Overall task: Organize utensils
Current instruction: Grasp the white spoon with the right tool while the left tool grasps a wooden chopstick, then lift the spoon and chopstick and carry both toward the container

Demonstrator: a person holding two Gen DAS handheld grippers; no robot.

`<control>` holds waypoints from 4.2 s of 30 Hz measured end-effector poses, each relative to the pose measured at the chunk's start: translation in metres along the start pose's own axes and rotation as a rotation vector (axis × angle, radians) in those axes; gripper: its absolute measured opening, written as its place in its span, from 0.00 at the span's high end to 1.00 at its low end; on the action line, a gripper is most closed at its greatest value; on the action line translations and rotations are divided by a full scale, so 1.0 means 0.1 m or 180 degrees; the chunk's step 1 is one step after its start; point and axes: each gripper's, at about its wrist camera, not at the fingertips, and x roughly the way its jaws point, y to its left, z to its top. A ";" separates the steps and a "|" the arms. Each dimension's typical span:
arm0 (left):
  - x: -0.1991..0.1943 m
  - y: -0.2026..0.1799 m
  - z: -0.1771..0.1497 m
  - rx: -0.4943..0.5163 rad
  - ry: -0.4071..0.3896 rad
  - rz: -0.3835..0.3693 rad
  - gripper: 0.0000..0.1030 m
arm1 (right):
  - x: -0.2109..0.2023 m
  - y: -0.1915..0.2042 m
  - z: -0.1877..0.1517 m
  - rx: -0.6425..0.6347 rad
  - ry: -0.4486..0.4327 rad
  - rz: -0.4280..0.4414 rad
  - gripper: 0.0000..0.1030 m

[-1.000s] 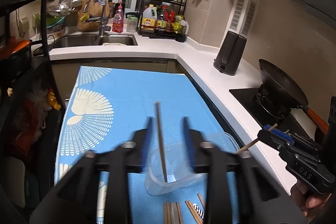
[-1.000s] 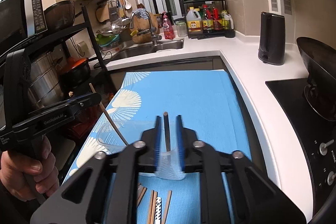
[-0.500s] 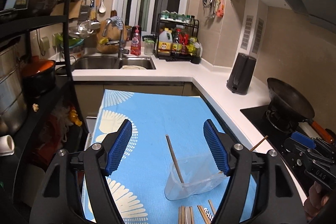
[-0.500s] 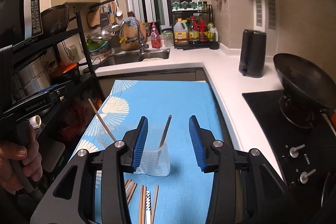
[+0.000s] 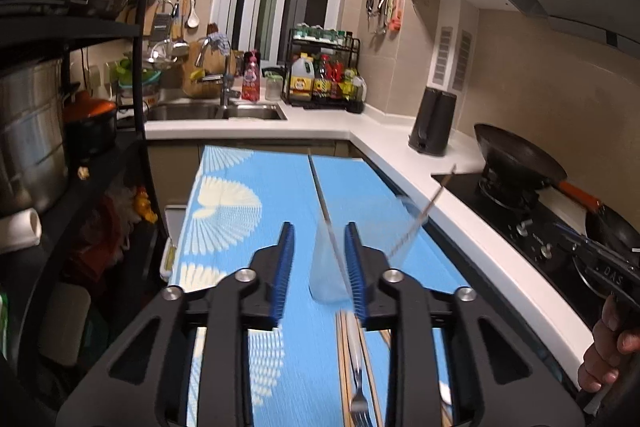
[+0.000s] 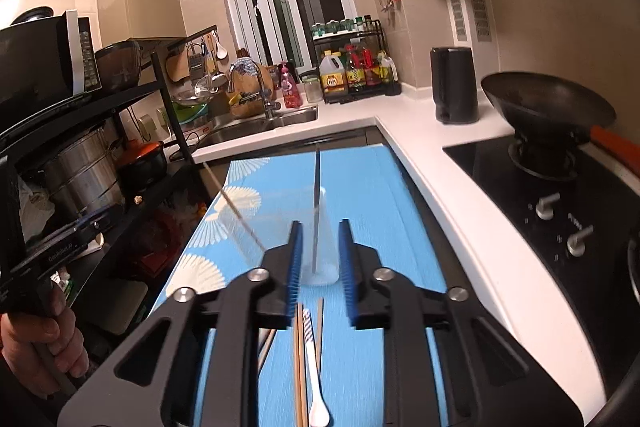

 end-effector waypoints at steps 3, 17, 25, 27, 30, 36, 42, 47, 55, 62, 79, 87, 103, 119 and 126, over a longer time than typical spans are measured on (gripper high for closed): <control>-0.04 0.01 -0.36 -0.0053 0.0113 -0.0030 0.84 | -0.07 -0.02 -0.30 0.0052 0.0031 0.0023 0.90; 0.11 -0.05 -1.67 -0.0155 0.0648 0.0002 0.84 | 0.44 -0.29 -1.66 0.0652 0.0845 0.0161 0.73; 0.24 -0.01 -1.83 -0.0349 0.0895 -0.0073 0.84 | 0.65 -0.32 -1.90 0.0894 0.1065 0.0192 0.71; 0.27 -0.03 -1.86 -0.0342 0.0938 -0.0079 0.84 | 0.67 -0.31 -1.93 0.0890 0.1101 0.0199 0.71; 0.28 -0.06 -1.90 -0.0335 0.0968 -0.0083 0.84 | 0.69 -0.26 -1.97 0.0872 0.1120 0.0205 0.78; 0.32 -0.10 -1.95 -0.0291 0.1035 -0.0077 0.84 | 0.68 -0.21 -1.99 0.0800 0.1100 0.0145 0.88; 0.34 -0.14 -2.00 -0.0277 0.1081 -0.0086 0.84 | 0.54 -0.22 -1.92 0.0599 0.0899 -0.0044 0.89; 0.34 -0.19 -2.02 -0.0126 0.1093 -0.0033 0.84 | 0.39 -0.24 -1.87 0.0194 0.0669 -0.0326 0.89; 0.30 -0.25 -2.05 0.0036 0.1088 0.0119 0.93 | 0.34 -0.33 -2.03 -0.0214 0.0572 -0.0524 0.90; 0.28 -0.38 -2.08 0.0241 0.1007 0.0207 0.93 | 0.33 -0.33 -2.13 -0.0202 0.0495 -0.0415 0.89; 0.23 -0.37 -2.12 0.0250 0.0908 0.0444 0.94 | 0.28 -0.24 -2.21 -0.0339 0.0397 -0.0481 0.88; 0.29 -0.39 -2.09 0.0207 0.0870 0.0448 0.94 | 0.31 -0.21 -2.23 -0.0344 0.0397 -0.0471 0.85; 0.14 -0.40 -1.98 0.0223 0.0612 0.0468 0.94 | 0.16 -0.17 -2.10 -0.0408 0.0217 -0.0524 0.89; -0.54 -0.50 -1.53 0.0424 -0.0574 0.0550 0.94 | -0.44 0.03 -1.51 -0.0609 -0.0362 -0.0611 0.89; -0.59 -0.52 -1.28 0.0402 -0.0627 0.0477 0.94 | -0.50 0.05 -1.28 -0.0653 -0.0438 -0.0628 0.89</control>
